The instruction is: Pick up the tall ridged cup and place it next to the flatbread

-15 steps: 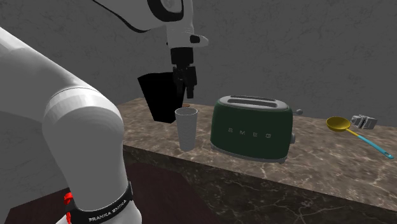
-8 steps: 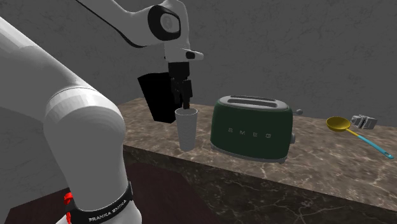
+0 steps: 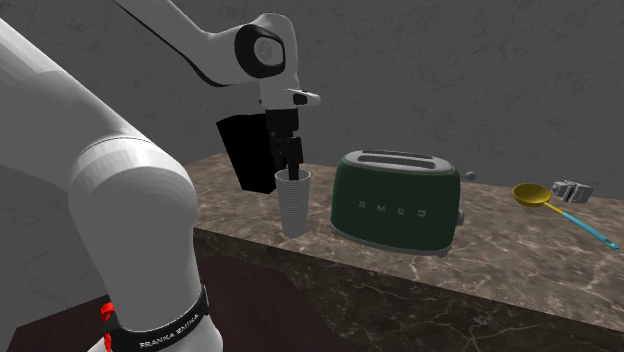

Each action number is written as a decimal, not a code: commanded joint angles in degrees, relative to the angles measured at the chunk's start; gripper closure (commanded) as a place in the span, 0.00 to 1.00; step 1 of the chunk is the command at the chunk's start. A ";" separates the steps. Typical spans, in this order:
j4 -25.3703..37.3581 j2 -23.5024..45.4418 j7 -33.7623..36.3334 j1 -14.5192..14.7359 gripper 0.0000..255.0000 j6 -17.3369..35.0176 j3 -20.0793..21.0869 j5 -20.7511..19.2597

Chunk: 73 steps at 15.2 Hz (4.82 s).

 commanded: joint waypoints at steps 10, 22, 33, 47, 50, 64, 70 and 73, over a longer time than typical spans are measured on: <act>-0.02 0.00 0.00 0.00 1.00 0.03 0.00 0.00; 5.08 -3.14 -0.55 -0.11 1.00 -8.16 -1.55 -0.76; 12.46 -4.85 -0.99 -0.51 1.00 -17.23 -3.11 -1.82; 23.46 -4.37 -1.34 -1.21 1.00 -27.75 -4.58 -3.10; 26.05 -3.94 -1.38 -1.37 1.00 -29.91 -4.83 -3.36; 36.33 9.98 7.67 -1.72 1.00 -26.03 3.83 -2.52; 43.18 22.05 15.58 -2.05 1.00 -21.39 10.60 -5.34; 47.64 29.03 20.11 -1.79 1.00 -19.83 13.68 -8.38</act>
